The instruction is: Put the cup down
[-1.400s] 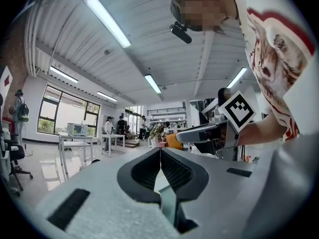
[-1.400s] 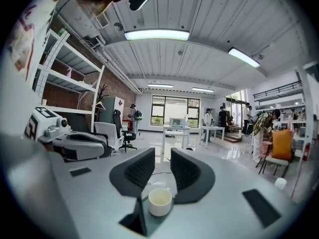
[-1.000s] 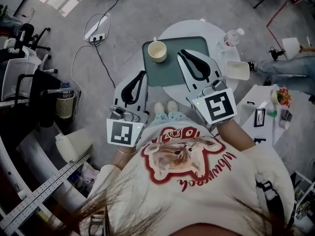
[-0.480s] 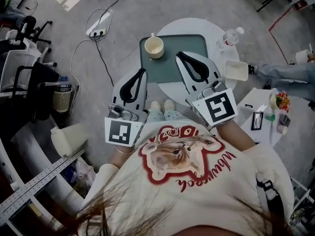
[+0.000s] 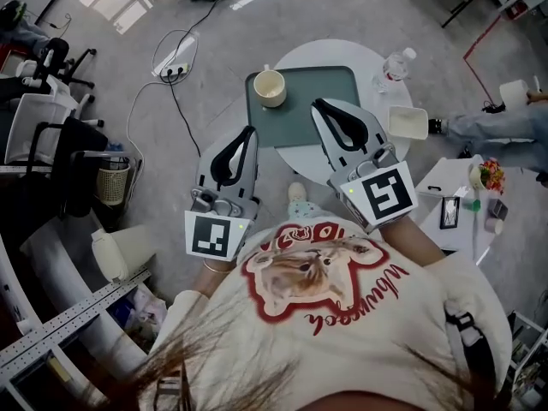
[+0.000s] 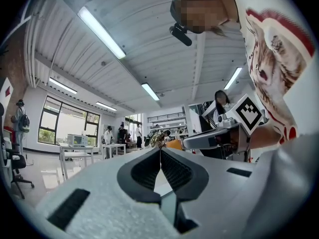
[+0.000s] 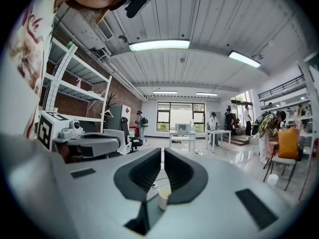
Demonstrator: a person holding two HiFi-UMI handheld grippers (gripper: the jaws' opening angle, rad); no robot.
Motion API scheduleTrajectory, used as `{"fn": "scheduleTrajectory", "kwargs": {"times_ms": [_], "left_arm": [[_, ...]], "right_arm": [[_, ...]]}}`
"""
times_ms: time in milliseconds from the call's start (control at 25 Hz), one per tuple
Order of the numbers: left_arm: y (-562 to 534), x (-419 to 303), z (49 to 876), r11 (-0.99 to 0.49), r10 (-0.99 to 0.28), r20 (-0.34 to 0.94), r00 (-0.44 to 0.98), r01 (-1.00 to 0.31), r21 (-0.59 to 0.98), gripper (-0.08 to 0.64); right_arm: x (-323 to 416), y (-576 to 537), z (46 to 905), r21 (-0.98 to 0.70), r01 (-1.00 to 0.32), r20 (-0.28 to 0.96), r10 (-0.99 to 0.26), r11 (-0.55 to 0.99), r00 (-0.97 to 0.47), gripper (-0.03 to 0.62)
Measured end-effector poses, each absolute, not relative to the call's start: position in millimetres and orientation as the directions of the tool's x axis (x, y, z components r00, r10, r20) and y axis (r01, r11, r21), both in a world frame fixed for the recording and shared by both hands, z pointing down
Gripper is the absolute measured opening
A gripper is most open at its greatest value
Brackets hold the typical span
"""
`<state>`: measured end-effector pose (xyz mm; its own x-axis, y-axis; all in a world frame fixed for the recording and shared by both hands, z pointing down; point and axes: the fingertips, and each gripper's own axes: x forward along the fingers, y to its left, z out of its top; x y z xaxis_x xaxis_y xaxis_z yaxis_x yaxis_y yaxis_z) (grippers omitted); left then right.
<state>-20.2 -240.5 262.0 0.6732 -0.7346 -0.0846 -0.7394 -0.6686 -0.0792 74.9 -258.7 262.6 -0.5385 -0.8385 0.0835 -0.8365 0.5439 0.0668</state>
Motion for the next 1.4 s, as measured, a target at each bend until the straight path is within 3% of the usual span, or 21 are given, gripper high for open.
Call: {"fn": "scheduleTrajectory", "kwargs": {"times_ms": [840,1400], "left_arm": [[-29,-98,254,-0.696,-0.708,-0.088,0.701,-0.714,-0.080,0.015],[73,-88,242,-0.732,-0.668,-0.083,0.739,-0.673,-0.106,0.015]], "right_arm": [[12,-45,234,0.067,-0.876,0.037,-0.878,0.478,-0.477,0.041],[22,61,216,0.054,-0.895,-0.010,-0.896,0.442,-0.443,0.041]]}}
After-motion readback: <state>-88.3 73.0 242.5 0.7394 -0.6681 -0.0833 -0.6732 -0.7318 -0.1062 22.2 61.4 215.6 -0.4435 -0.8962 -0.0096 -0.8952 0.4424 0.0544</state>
